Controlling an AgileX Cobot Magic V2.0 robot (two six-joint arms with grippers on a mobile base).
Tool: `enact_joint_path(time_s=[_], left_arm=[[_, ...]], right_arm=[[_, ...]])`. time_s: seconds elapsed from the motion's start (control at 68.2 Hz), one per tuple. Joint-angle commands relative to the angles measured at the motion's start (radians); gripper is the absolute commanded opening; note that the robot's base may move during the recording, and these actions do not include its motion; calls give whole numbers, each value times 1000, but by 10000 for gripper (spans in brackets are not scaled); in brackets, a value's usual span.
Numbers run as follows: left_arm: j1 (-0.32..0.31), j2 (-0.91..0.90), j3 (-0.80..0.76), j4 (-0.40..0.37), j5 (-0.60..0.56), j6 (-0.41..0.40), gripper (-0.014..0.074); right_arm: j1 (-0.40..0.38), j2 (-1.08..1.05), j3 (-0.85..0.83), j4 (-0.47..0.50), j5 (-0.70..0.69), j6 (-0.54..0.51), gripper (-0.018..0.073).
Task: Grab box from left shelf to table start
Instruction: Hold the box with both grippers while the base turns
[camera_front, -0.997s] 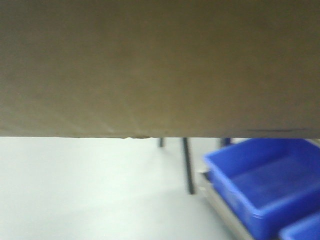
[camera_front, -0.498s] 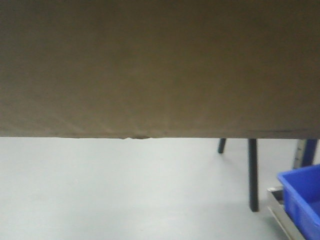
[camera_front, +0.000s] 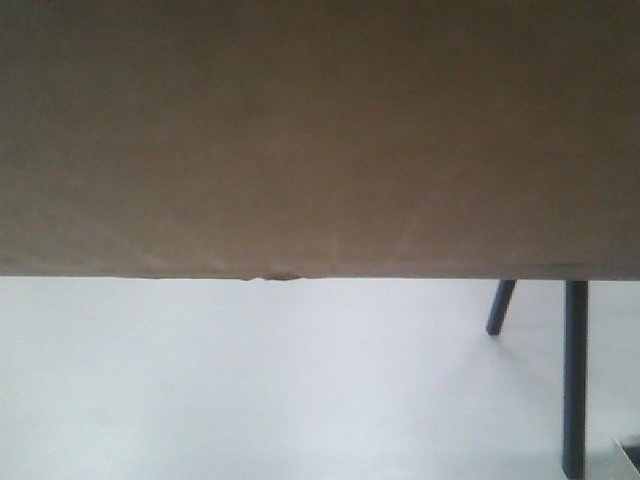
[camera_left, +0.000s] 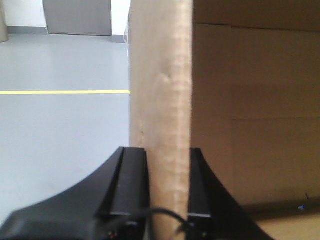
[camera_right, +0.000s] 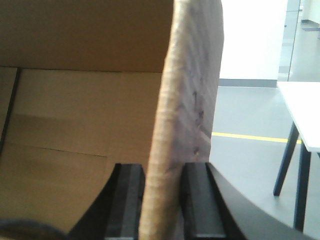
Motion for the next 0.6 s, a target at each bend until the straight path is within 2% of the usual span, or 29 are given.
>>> enact_joint_path(time_s=[0.0, 0.586], left_arm=[[-10, 15, -32, -31, -183, -15, -92], [-10, 15, -32, -31, -183, -15, -92]], right_arm=[[-3, 23, -28, -15, -168, -9, 57], [-3, 23, -28, -15, -168, -9, 57]])
